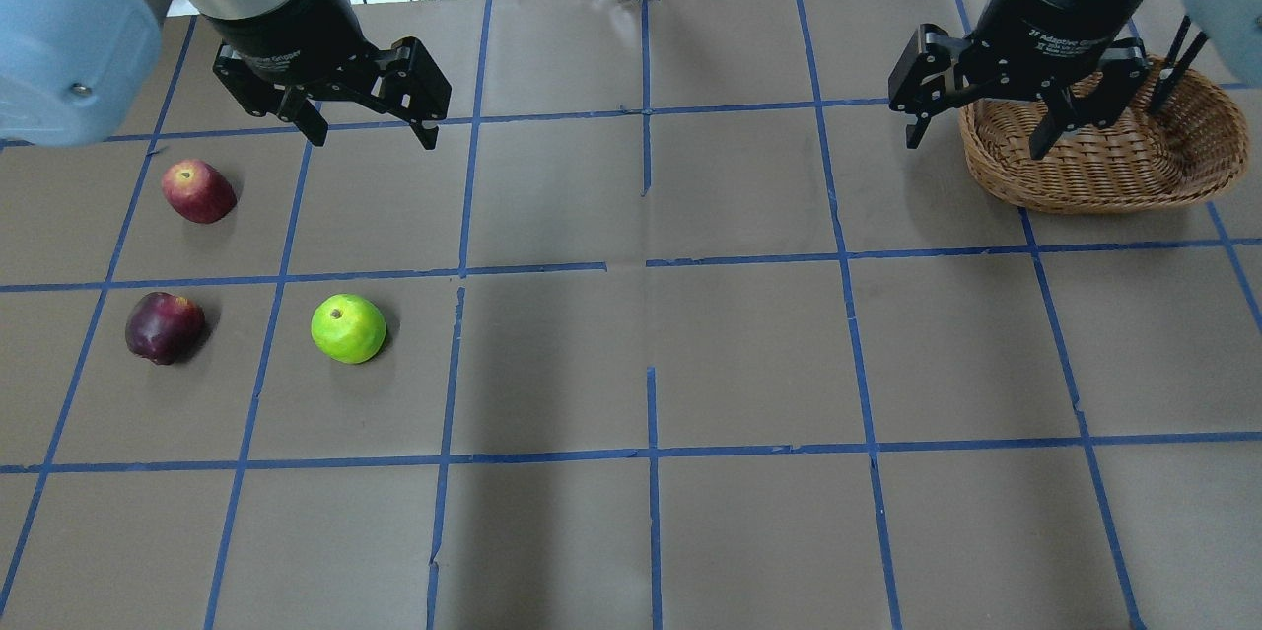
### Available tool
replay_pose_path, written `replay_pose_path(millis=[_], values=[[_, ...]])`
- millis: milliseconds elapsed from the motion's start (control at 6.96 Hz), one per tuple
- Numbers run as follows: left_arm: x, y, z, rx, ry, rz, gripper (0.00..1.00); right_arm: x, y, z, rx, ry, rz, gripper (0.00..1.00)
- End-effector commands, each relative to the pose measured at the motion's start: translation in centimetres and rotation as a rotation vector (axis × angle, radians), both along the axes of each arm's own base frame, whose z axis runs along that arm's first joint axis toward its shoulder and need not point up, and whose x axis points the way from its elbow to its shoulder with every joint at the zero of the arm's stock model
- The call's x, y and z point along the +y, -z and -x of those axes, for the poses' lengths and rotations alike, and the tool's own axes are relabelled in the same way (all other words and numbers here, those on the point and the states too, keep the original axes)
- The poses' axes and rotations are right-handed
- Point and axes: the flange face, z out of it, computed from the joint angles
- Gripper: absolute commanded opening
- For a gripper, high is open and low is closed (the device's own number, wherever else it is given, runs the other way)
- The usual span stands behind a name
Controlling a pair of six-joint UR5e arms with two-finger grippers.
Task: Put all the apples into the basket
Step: 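Lower the left gripper onto the green apple and close it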
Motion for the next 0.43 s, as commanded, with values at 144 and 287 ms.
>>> replay_pose_path(millis=[144, 287], values=[[0.02, 0.22, -0.10, -0.002, -0.002, -0.004, 1.00, -0.02, 0.08, 0.02, 0.002, 0.000, -0.003, 1.00], [0.29, 0.79, -0.76, -0.015, -0.001, -0.025, 1.00, 0.01, -0.01, 0.01, 0.001, 0.000, 0.000, 1.00]])
